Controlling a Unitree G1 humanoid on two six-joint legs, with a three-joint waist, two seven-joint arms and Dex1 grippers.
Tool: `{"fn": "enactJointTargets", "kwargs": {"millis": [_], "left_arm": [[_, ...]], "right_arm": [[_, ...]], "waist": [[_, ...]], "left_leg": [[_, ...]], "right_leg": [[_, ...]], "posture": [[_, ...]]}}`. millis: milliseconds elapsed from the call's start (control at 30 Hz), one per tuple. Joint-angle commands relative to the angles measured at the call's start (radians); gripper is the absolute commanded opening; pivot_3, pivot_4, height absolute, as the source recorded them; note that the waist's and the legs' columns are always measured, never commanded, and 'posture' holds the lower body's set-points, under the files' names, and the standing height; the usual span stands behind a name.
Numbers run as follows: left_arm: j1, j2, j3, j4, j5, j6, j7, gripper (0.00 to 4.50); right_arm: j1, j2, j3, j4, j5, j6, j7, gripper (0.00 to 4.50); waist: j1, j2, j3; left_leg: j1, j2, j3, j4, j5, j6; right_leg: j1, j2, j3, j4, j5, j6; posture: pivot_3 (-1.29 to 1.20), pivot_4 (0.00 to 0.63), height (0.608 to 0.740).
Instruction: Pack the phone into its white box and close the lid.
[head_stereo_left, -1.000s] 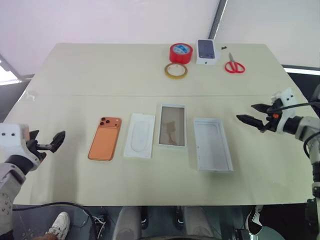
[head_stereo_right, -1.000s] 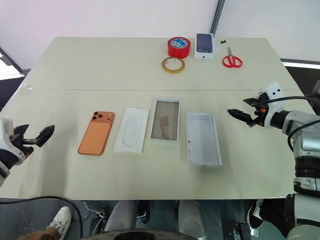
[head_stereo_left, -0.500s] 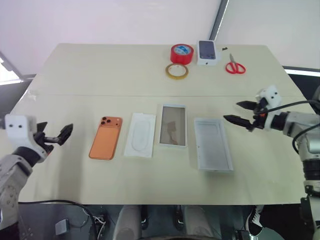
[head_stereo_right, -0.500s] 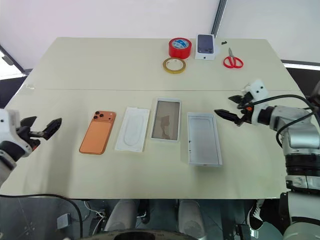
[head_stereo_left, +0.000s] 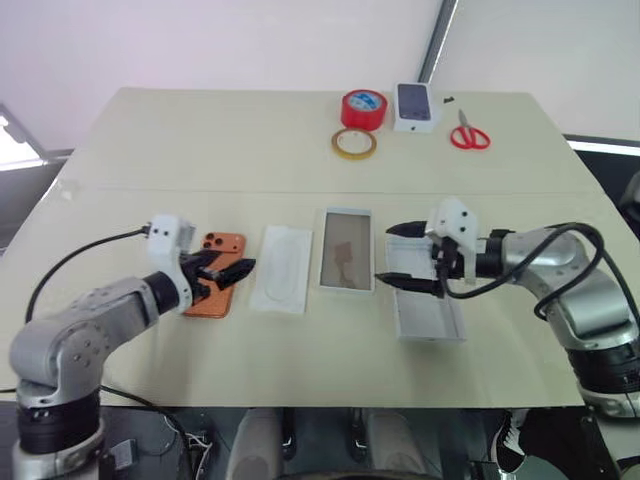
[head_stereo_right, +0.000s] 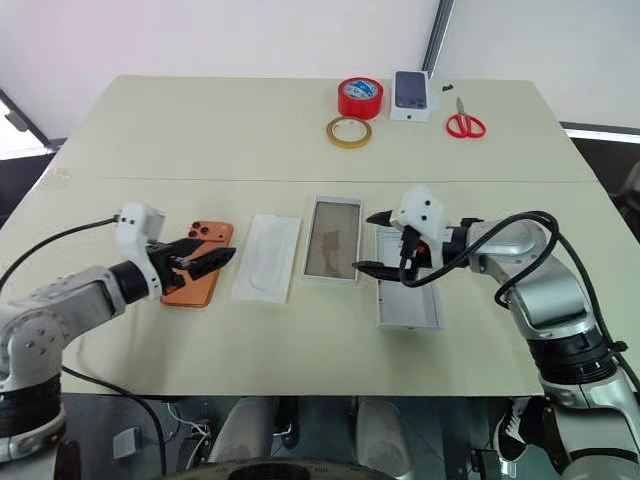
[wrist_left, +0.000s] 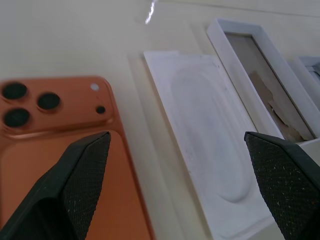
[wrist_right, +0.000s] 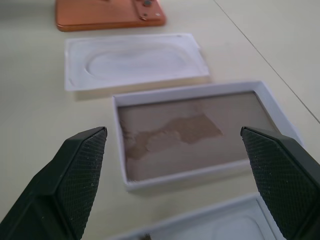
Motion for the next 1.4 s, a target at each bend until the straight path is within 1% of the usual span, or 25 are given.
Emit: {"fn": "enactJointTargets", "kwargs": {"millis": [33, 133, 200, 400, 467, 533, 633, 733, 833, 1000, 1033, 1067, 1167, 1200, 1267, 1300, 1400], "left_arm": [[-0.067, -0.069, 0.030, 0.037, -0.041, 0.124, 0.084, 4.50], [-0.111, -0.137, 0.060, 0.078, -0.051, 0.231, 0.124, 4.50], [-0.132, -0.165, 0.061, 0.095, -0.034, 0.284, 0.140, 4.50], [-0.173, -0.264, 0.040, 0.134, 0.021, 0.306, 0.165, 4.50], [-0.188, -0.311, 0.074, 0.160, 0.036, 0.307, 0.179, 3.98], [-0.198, -0.339, 0.113, 0.168, 0.042, 0.319, 0.181, 3.24], [-0.206, -0.354, 0.137, 0.172, 0.048, 0.329, 0.176, 1.63], [-0.207, -0.351, 0.128, 0.170, 0.051, 0.329, 0.163, 0.06], [-0.224, -0.366, 0.152, 0.160, 0.051, 0.328, 0.155, 0.03], [-0.287, -0.412, 0.254, 0.157, 0.024, 0.329, 0.167, 0.03], [-0.292, -0.420, 0.266, 0.156, 0.022, 0.329, 0.171, 0.00], [-0.294, -0.425, 0.272, 0.154, 0.021, 0.329, 0.173, 0.00], [-0.289, -0.426, 0.275, 0.143, 0.013, 0.329, 0.186, 0.00], [-0.289, -0.427, 0.280, 0.144, 0.008, 0.329, 0.193, 0.00], [-0.290, -0.432, 0.291, 0.147, -0.004, 0.329, 0.205, 0.00], [-0.290, -0.432, 0.293, 0.148, -0.010, 0.329, 0.210, 0.00], [-0.296, -0.444, 0.305, 0.151, -0.022, 0.329, 0.232, 0.00]], "right_arm": [[0.010, 0.009, 0.006, -0.045, 0.001, 0.001, -0.017, 4.47], [0.012, 0.017, 0.013, -0.051, -0.001, -0.001, -0.030, 4.47], [0.006, 0.021, 0.011, -0.049, 0.003, 0.001, -0.035, 4.47], [-0.008, 0.031, 0.022, -0.046, -0.002, -0.013, -0.039, 4.47], [-0.014, 0.036, 0.027, -0.051, -0.002, -0.011, -0.041, 4.50], [-0.018, 0.037, 0.035, -0.060, -0.005, -0.006, -0.040, 4.50], [-0.023, 0.032, 0.051, -0.069, -0.011, 0.006, -0.042, 4.50], [-0.033, 0.016, 0.095, -0.078, -0.053, 0.024, -0.047, 4.50], [-0.043, 0.003, 0.146, -0.091, -0.091, 0.045, -0.048, 4.50], [-0.091, 0.039, 0.265, -0.077, -0.166, 0.097, -0.069, 4.50], [-0.101, 0.046, 0.294, -0.060, -0.194, 0.100, -0.076, 3.95], [-0.108, 0.049, 0.312, -0.049, -0.213, 0.101, -0.080, 3.65], [-0.114, 0.056, 0.370, 0.010, -0.286, 0.069, -0.093, 2.14], [-0.113, 0.056, 0.383, 0.025, -0.304, 0.048, -0.090, 1.55], [-0.109, 0.053, 0.395, 0.036, -0.326, 0.012, -0.081, 0.47], [-0.107, 0.054, 0.395, 0.035, -0.329, 0.003, -0.073, 0.03], [-0.098, 0.061, 0.390, 0.004, -0.317, -0.003, -0.044, 0.03]], "waist": [[0.000, 0.000, 0.000], [-0.001, 0.000, 0.000], [-0.001, -0.001, 0.000], [0.002, -0.001, 0.000], [0.010, -0.001, 0.000], [0.017, -0.001, 0.000], [0.021, -0.001, 0.000], [0.019, -0.001, 0.000], [0.019, -0.001, 0.000], [0.018, -0.002, 0.000], [0.018, -0.002, 0.000], [0.018, -0.002, 0.000], [0.018, -0.002, 0.000], [0.019, -0.002, 0.000], [0.019, -0.002, 0.000], [0.019, -0.002, 0.000], [0.019, -0.002, 0.000]], "left_leg": [[0.000, 0.000, 0.000, 0.001, 0.000, 0.000], [0.000, 0.000, 0.000, 0.003, 0.000, 0.000], [0.000, 0.000, 0.000, 0.003, 0.000, 0.000], [0.001, 0.000, 0.000, 0.003, 0.000, 0.000], [0.002, 0.000, 0.000, 0.003, 0.000, 0.000], [0.002, 0.000, 0.000, 0.004, 0.000, 0.000], [0.001, 0.000, -0.001, 0.003, 0.000, 0.000], [0.001, 0.000, -0.001, 0.004, 0.000, 0.000], [0.001, 0.000, -0.001, 0.003, 0.000, 0.000], [0.001, 0.000, -0.001, 0.003, 0.000, 0.000], [0.001, 0.000, -0.001, 0.003, 0.000, 0.000], [0.001, 0.000, -0.001, 0.003, 0.000, 0.000], [0.000, 0.000, -0.001, 0.003, 0.000, 0.000], [0.000, 0.000, -0.001, 0.003, 0.000, 0.000], [0.000, -0.001, -0.001, 0.003, 0.000, 0.000], [0.000, -0.001, -0.001, 0.003, 0.000, 0.000], [0.000, 0.000, -0.001, 0.003, 0.000, 0.000]], "right_leg": [[0.000, 0.001, 0.000, 0.001, 0.000, 0.000], [0.001, 0.002, 0.000, 0.003, 0.000, 0.000], [0.001, 0.002, 0.000, 0.003, 0.000, 0.000], [0.001, 0.003, 0.000, 0.005, -0.001, 0.001], [0.002, 0.002, 0.000, 0.005, -0.001, 0.001], [0.002, 0.002, 0.000, 0.004, -0.001, 0.001], [0.002, 0.002, 0.000, 0.004, -0.001, 0.001], [0.001, 0.002, 0.000, 0.004, -0.001, 0.001], [0.001, 0.001, 0.000, 0.004, -0.001, 0.001], [0.000, 0.000, 0.000, 0.004, -0.001, 0.001], [0.000, 0.000, 0.000, 0.004, -0.001, 0.001], [0.000, 0.000, 0.000, 0.004, -0.001, 0.001], [0.000, 0.000, 0.000, 0.004, -0.001, 0.001], [0.000, 0.001, 0.000, 0.004, -0.001, 0.001], [0.000, 0.001, 0.000, 0.004, -0.001, 0.001], [0.000, 0.001, 0.000, 0.004, -0.001, 0.001], [0.000, 0.001, 0.000, 0.004, -0.001, 0.001]], "posture": [[0.00, 0.150, 0.740], [0.00, 0.150, 0.740], [0.00, 0.150, 0.740], [0.00, 0.150, 0.740], [0.00, 0.150, 0.740], [0.00, 0.150, 0.740], [0.00, 0.150, 0.740], [0.00, 0.150, 0.740], [0.00, 0.150, 0.740], [0.00, 0.150, 0.740], [0.00, 0.150, 0.740], [0.00, 0.150, 0.740], [0.00, 0.150, 0.740], [0.00, 0.150, 0.740], [0.00, 0.150, 0.740], [0.00, 0.150, 0.740], [0.00, 0.150, 0.740]]}}
